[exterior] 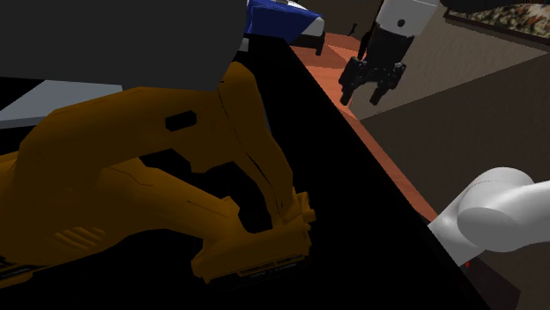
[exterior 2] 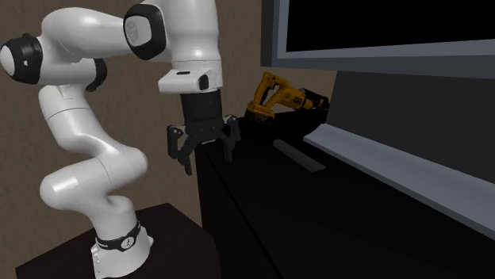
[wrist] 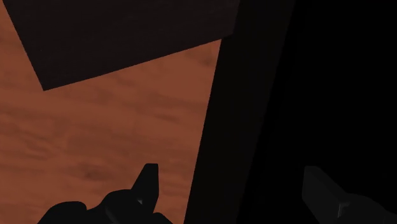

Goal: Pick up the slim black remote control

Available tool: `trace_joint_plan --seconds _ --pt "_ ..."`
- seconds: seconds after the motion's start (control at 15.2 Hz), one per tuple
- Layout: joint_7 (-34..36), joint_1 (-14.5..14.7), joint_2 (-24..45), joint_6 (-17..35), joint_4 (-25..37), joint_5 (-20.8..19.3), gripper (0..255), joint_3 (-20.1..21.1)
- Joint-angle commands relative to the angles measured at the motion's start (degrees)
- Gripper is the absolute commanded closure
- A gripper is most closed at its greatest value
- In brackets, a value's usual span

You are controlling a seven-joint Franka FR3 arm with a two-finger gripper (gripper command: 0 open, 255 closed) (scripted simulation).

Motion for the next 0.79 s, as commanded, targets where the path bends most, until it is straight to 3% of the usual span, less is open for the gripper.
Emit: trace_joint_plan --seconds 0.0,0.4,0.73 --pt "4.1 0.3 2.0 0.5 1.7 1.6 0 2.6" --pt "15.7 0.0 10.2 1.8 9.5 4.1 0 10.0" --pt "26.0 -0.8 19.0 2.8 18.1 3.7 0 16.2"
